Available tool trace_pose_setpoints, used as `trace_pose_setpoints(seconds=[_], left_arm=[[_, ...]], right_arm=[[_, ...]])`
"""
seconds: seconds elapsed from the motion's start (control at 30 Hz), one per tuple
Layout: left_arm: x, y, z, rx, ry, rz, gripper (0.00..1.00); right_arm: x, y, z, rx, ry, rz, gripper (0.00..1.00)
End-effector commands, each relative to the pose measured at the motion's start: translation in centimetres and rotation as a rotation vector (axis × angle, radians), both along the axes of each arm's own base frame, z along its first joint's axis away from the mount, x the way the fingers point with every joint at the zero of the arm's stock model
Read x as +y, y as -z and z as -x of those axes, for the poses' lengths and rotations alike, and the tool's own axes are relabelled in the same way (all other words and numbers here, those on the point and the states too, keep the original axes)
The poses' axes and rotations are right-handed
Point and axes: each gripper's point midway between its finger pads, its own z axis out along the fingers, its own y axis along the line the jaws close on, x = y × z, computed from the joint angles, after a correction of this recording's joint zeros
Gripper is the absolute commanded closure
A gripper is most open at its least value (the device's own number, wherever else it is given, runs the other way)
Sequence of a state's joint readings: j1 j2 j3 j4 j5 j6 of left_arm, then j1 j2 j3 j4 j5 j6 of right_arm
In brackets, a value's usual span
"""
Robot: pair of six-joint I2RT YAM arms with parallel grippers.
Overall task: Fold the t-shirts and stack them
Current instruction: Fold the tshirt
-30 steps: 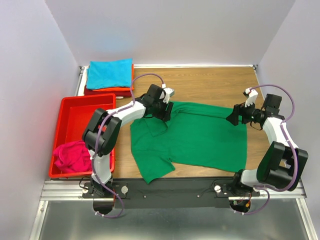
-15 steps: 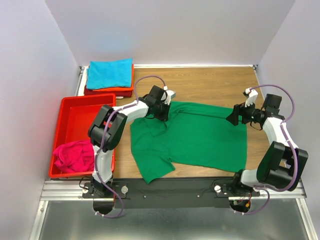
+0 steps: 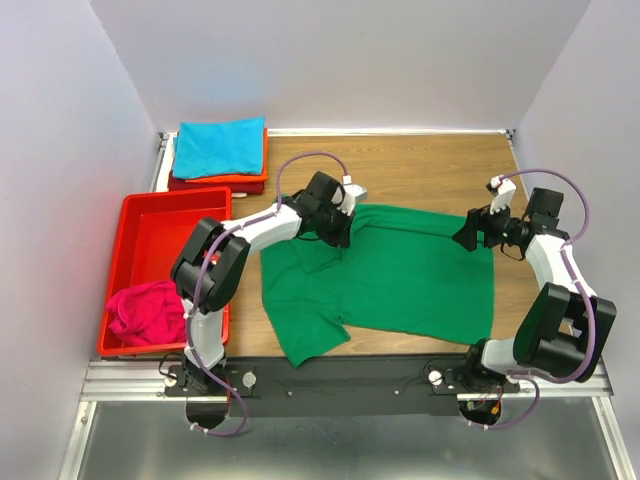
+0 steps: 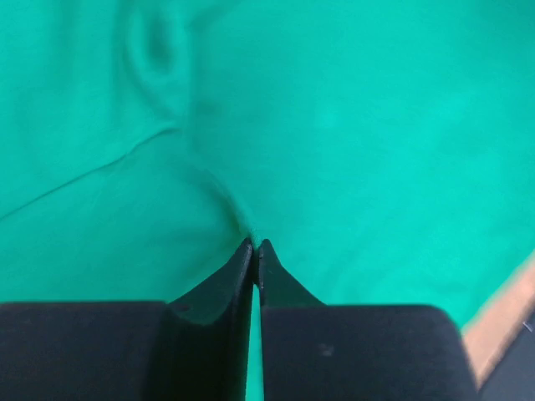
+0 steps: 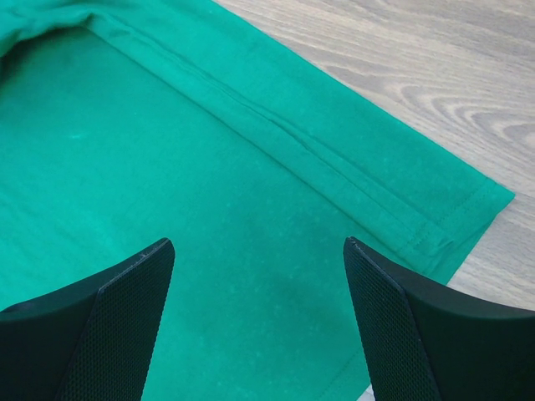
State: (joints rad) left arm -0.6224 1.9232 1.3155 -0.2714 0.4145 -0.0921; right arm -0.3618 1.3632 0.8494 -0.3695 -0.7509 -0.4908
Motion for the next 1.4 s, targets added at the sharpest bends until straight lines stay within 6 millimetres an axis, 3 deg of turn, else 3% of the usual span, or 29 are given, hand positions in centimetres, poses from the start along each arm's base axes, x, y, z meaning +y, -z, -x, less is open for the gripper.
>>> trace_pose_setpoints(seconds=[0.0,0.07,0.2,0.23,0.27,0.33,0.37,0.43,0.47,0.5,0.63,0.73,0.93,1.37], left_arm=[[-1.5,-1.3,4.3,0.04,0.167,0.065,0.75],[-1.7,-1.6,4.7,0.022,0.18,0.074,0.64],[-1.1,-6.2,3.0,-0.145,0.123,0.095,0.59],[0.1,-6.6,1.6,-0.21,0.048,0.042,0.58],[0.9,-8.5,0.9,-0.281,0.005,0.032,0.58],[3.3,-9.4,-0.7,-0.394,-0.091,-0.049,0.57],[4.3,-11.4,-0.8,-0.469,-0.112,-0.051,0.52],[6.3,-12.4,-1.5,-0.554,-0.184,-0.093,0.42],[7.0,-11.9,-1.3,-0.577,-0.199,-0.098,0.37],[7.6,-13.0,-1.3,-0.625,-0.217,-0.092,0.28],[8.1,-13.3,-1.6,-0.65,-0.212,-0.109,0.27],[8.1,-12.8,-2.3,-0.606,-0.199,-0.096,0.27],[7.8,-11.9,-2.9,-0.53,-0.17,-0.058,0.27],[8.5,-11.6,-3.4,-0.516,-0.188,-0.067,0.27]], right_arm=[[-0.6,0.6,0.5,0.034,0.031,0.025,0.12],[-1.5,1.1,0.2,0.06,0.068,0.051,0.12],[-3.0,2.2,-0.7,0.105,0.114,0.09,0.12],[-3.5,2.8,-0.9,0.122,0.124,0.105,0.12],[-3.8,2.9,-1.2,0.127,0.127,0.113,0.12],[-4.8,2.5,-2.4,0.12,0.147,0.149,0.12],[-5.2,3.4,-2.7,0.146,0.151,0.152,0.13],[-5.8,3.3,-3.7,0.146,0.157,0.164,0.16],[-6.0,3.6,-4.0,0.152,0.158,0.162,0.18],[-6.1,4.2,-4.4,0.168,0.157,0.15,0.19],[-6.2,6.1,-4.6,0.228,0.167,0.132,0.33],[-7.5,7.1,-3.7,0.259,0.189,0.167,0.33],[-8.7,7.1,-3.9,0.252,0.215,0.172,0.36],[-8.2,8.2,-4.5,0.272,0.202,0.121,0.44]])
